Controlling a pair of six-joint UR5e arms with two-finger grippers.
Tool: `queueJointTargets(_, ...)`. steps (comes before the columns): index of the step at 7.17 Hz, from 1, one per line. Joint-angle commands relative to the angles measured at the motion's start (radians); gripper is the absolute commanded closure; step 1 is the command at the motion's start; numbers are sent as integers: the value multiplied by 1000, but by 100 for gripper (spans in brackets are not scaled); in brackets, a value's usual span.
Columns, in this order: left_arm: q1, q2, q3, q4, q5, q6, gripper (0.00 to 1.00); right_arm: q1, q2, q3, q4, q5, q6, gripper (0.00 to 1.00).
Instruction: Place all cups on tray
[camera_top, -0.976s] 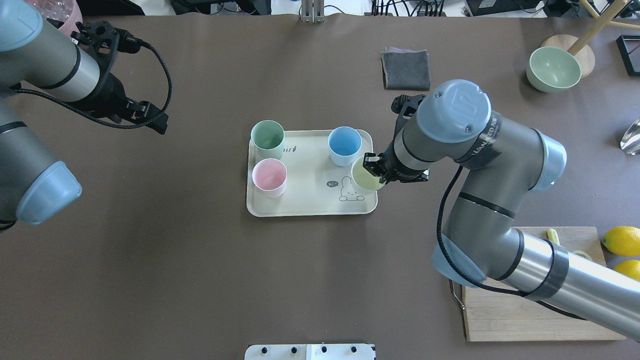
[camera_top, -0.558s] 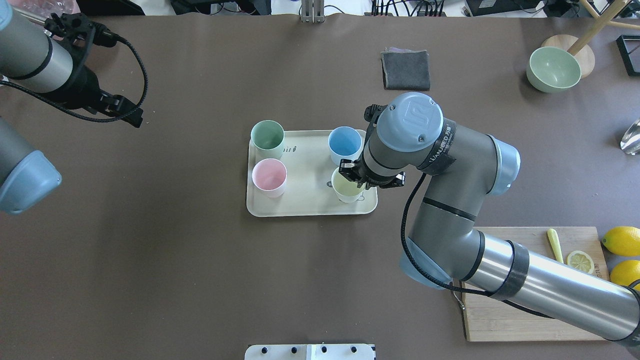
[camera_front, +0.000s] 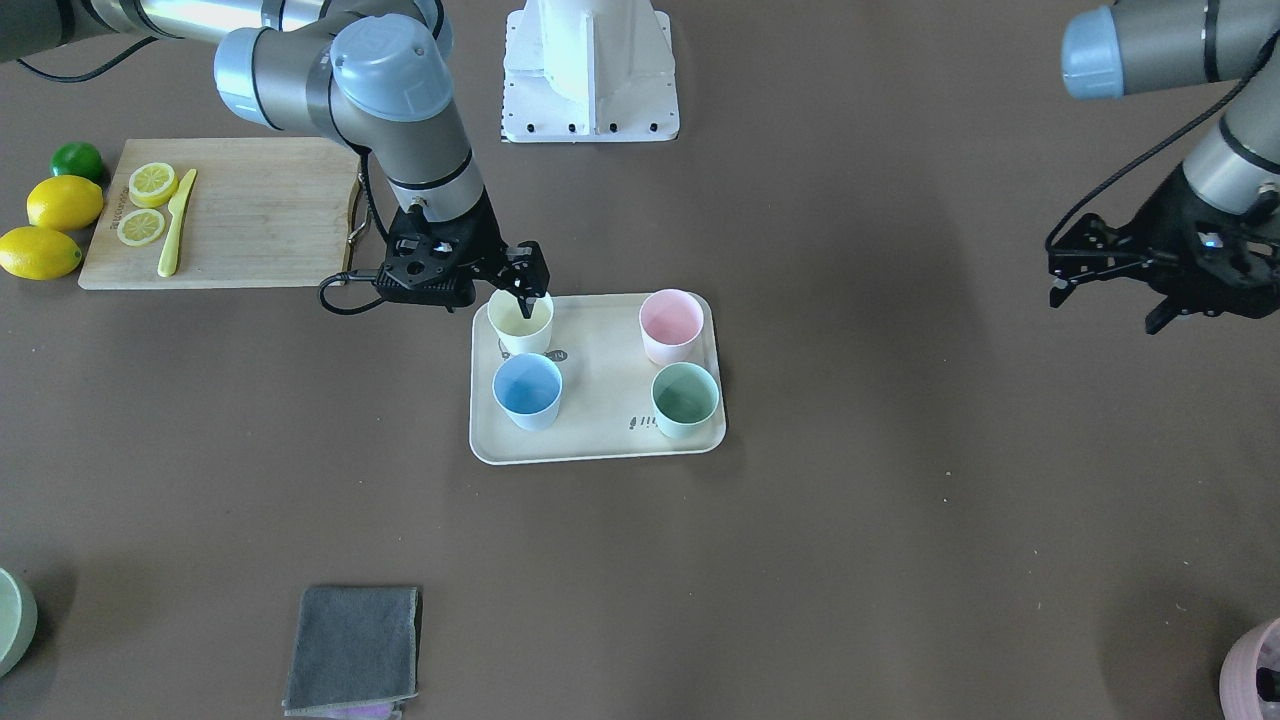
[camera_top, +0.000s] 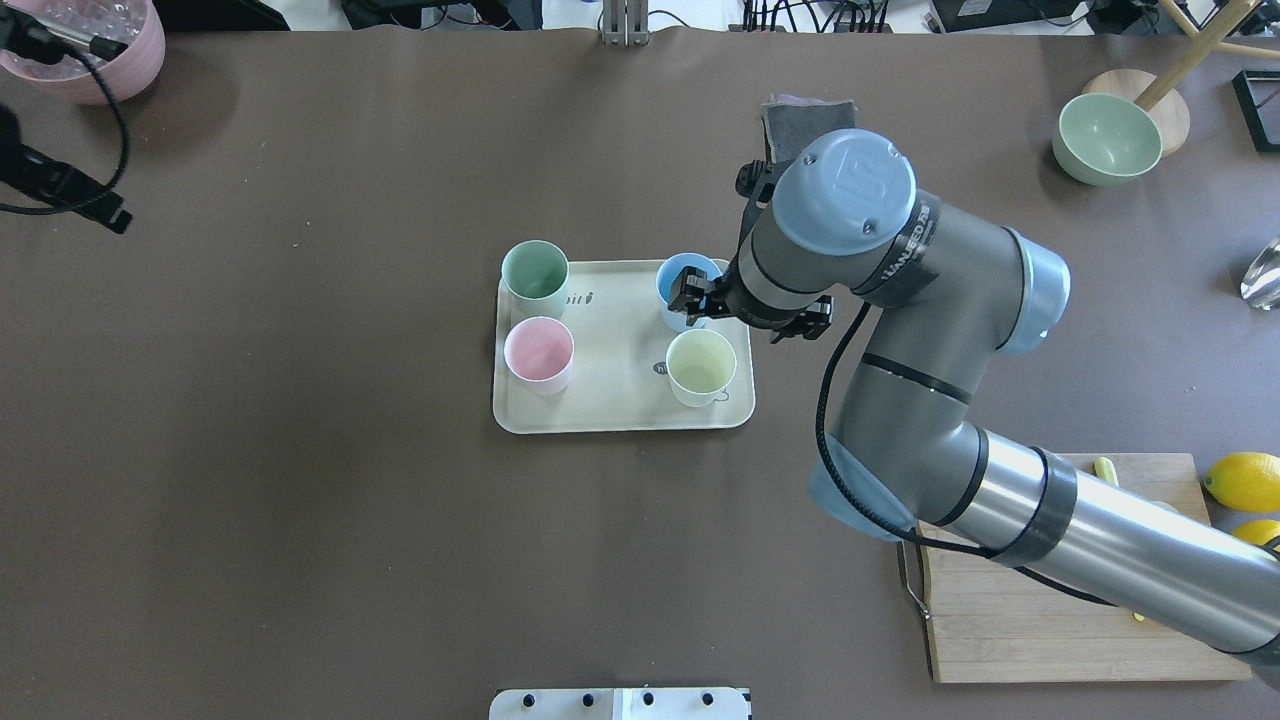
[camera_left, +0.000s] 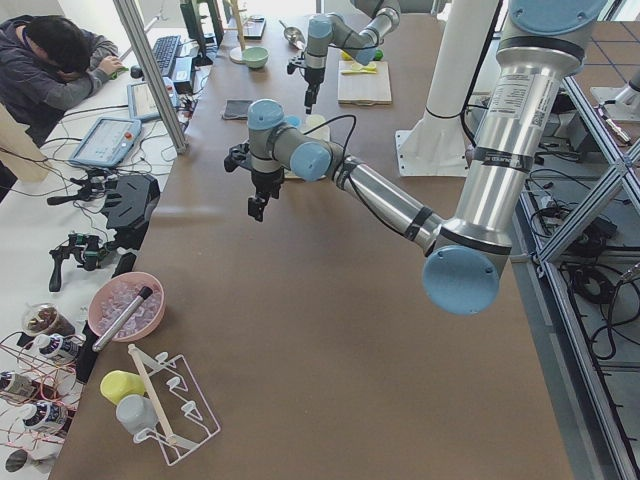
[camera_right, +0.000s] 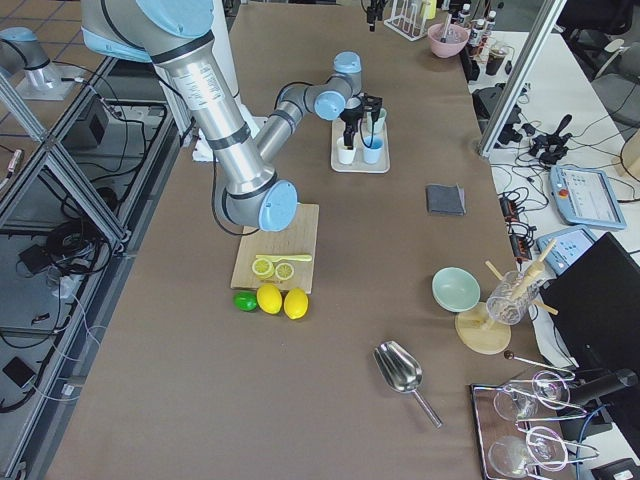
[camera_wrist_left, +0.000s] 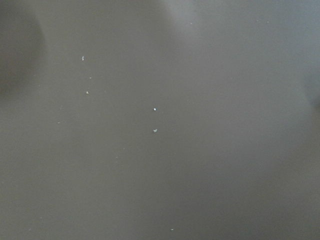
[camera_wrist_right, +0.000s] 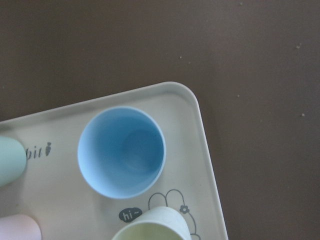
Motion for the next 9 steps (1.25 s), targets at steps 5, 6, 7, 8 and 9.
queueJointTargets(5, -401, 211, 227, 15, -134, 562, 1, 514, -260, 24, -85, 279, -805, 0)
queueJointTargets(6, -448, 260, 238, -9, -117, 557, 1, 610, -265, 33, -242, 296, -1018, 0)
queueJointTargets(7, -466, 253, 234, 21, -117, 554, 1, 692, -295, 24, -347, 296, -1221, 0)
queueJointTargets(8, -469, 253, 228, 73, -116, 556, 1, 752, -422, 23, -343, 301, -1320, 0)
queueJointTargets(9, -470, 260, 209, 82, -116, 554, 1, 780, -532, 29, -342, 302, -1333, 0)
